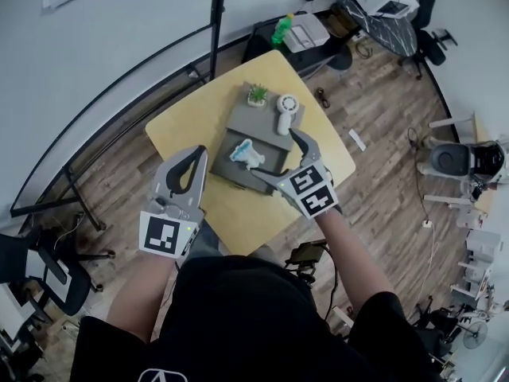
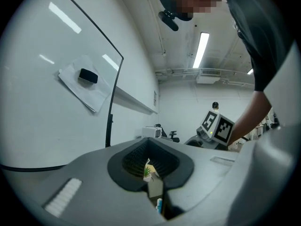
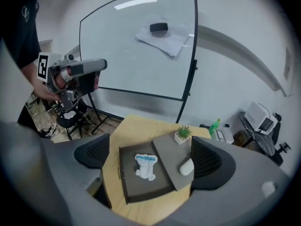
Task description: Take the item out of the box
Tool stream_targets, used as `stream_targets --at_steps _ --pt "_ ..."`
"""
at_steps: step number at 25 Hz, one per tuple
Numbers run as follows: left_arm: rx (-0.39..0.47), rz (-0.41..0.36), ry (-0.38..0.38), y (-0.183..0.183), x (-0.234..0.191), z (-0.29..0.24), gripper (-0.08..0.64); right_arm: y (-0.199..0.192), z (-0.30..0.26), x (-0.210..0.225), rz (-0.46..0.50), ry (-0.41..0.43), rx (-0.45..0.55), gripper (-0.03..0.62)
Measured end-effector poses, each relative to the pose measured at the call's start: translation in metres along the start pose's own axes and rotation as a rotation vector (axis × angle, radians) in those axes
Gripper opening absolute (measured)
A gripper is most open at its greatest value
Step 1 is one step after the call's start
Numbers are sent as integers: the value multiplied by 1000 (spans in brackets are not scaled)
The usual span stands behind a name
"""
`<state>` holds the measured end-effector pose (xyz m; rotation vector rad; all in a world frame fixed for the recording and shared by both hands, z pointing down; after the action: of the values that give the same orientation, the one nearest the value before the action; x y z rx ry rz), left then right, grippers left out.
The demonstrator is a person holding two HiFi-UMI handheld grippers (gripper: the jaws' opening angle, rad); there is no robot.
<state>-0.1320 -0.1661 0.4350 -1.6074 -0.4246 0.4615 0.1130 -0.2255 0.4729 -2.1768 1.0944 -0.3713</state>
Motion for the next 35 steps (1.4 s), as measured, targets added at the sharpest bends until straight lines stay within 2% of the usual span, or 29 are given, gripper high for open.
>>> stream_targets --at_steps 5,11,17,22,25,28,32,35 --pt "-26 11 -8 -17 -5 -3 0 -16 -56 8 -5 102 -178 554" --pt "-47 21 0 -31 -12 0 0 -39 -107 2 2 192 -327 534" --pt "-57 12 -10 -39 -11 0 0 -68 -146 9 21 179 -463 503" --pt "-79 16 -34 -42 -3 -6 0 -88 -174 15 -31 208 -569 478" --pt "-82 25 -39 -46 0 -7 0 -102 -183 6 -104 280 -672 462" --pt "-94 33 -38 -50 -1 -5 0 -105 -196 5 -114 293 -683 448" --pt "-121 58 -31 -57 -1 -2 0 -99 -211 8 -90 245 -647 408" --pt "-140 72 -28 -60 -1 0 0 -102 -217 7 -106 237 -669 342"
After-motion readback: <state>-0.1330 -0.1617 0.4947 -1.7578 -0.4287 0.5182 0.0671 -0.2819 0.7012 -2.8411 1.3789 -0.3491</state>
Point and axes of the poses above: the fingertips, and each gripper's own axes: z backward along the fingers, x to its right, y out of its top, the point moved 10 cm from there along z, backward along the fingers, and after that the axes turned 2 degrees about y, right-handed, at the moved point
